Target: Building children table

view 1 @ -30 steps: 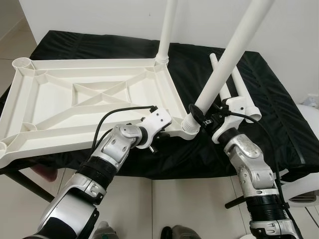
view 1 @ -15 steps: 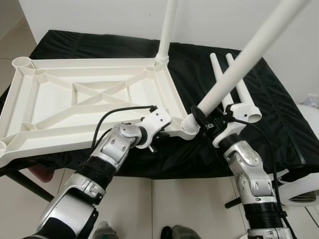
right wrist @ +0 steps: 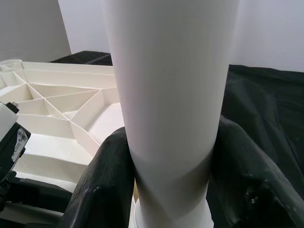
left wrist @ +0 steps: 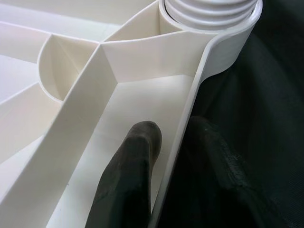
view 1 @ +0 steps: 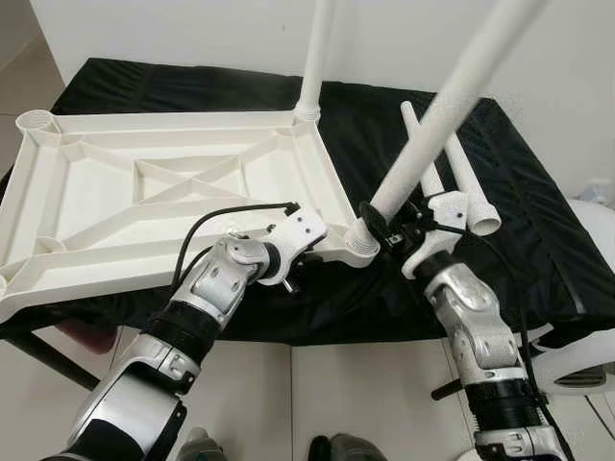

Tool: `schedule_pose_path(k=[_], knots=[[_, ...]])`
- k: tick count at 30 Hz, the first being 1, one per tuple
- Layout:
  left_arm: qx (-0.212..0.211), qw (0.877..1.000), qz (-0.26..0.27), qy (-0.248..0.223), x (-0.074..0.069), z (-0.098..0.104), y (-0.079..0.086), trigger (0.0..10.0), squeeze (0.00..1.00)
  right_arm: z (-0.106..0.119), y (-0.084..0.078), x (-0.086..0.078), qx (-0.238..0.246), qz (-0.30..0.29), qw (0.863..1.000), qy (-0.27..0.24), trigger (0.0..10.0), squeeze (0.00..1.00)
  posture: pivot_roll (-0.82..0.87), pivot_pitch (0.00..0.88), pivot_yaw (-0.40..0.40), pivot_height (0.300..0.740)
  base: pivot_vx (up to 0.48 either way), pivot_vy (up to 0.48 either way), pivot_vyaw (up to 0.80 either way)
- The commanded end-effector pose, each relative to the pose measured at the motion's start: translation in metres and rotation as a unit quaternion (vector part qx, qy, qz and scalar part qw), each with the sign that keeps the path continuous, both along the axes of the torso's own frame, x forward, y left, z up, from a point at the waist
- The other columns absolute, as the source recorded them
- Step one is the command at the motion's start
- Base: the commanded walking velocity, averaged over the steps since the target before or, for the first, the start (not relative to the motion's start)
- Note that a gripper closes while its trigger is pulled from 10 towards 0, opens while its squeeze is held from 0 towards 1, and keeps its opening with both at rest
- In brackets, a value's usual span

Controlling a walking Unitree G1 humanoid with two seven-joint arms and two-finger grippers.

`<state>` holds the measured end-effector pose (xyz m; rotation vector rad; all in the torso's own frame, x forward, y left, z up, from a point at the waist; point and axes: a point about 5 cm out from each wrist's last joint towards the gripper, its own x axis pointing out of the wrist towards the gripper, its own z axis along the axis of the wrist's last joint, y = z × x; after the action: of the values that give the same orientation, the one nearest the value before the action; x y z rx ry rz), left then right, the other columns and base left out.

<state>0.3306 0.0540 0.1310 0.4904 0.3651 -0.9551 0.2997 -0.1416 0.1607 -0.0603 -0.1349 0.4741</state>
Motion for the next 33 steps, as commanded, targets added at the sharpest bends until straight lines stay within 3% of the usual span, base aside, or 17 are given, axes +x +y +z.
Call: schedule_pose_path(k=[1, 8, 17, 22, 33], knots=[[0.003, 1.000, 0.010, -0.023, 0.003, 0.009, 0.002, 10.0, 0.00, -0.030, 0.000, 0.001, -0.025, -0.001, 0.997, 0.079, 10.0, 0.00, 0.05, 0.031, -0.083, 0.740, 0.000, 0.000, 0.00], [0.004, 1.000, 0.011, -0.025, 0.004, 0.010, 0.003, 10.0, 0.00, -0.031, 0.002, 0.008, -0.023, 0.004, 0.995, 0.098, 10.0, 0.00, 0.05, 0.036, -0.085, 0.740, 0.000, 0.000, 0.00], [0.003, 1.000, 0.015, -0.027, 0.004, 0.012, 0.006, 10.0, 0.00, -0.028, -0.007, 0.014, 0.003, -0.005, 0.992, 0.128, 10.0, 0.00, 0.05, 0.044, -0.084, 0.740, 0.000, 0.000, 0.00], [0.002, 1.000, 0.013, -0.028, 0.004, 0.012, 0.004, 10.0, 0.00, -0.019, -0.014, 0.023, 0.052, -0.012, 0.988, 0.148, 10.0, 0.00, 0.05, 0.047, -0.084, 0.740, 0.000, 0.000, 0.00], [0.002, 0.999, 0.013, -0.030, 0.003, 0.014, 0.004, 10.0, 0.00, -0.015, -0.019, 0.029, 0.056, -0.018, 0.986, 0.153, 10.0, 0.00, 0.05, 0.051, -0.086, 0.740, 0.000, 0.000, 0.00]])
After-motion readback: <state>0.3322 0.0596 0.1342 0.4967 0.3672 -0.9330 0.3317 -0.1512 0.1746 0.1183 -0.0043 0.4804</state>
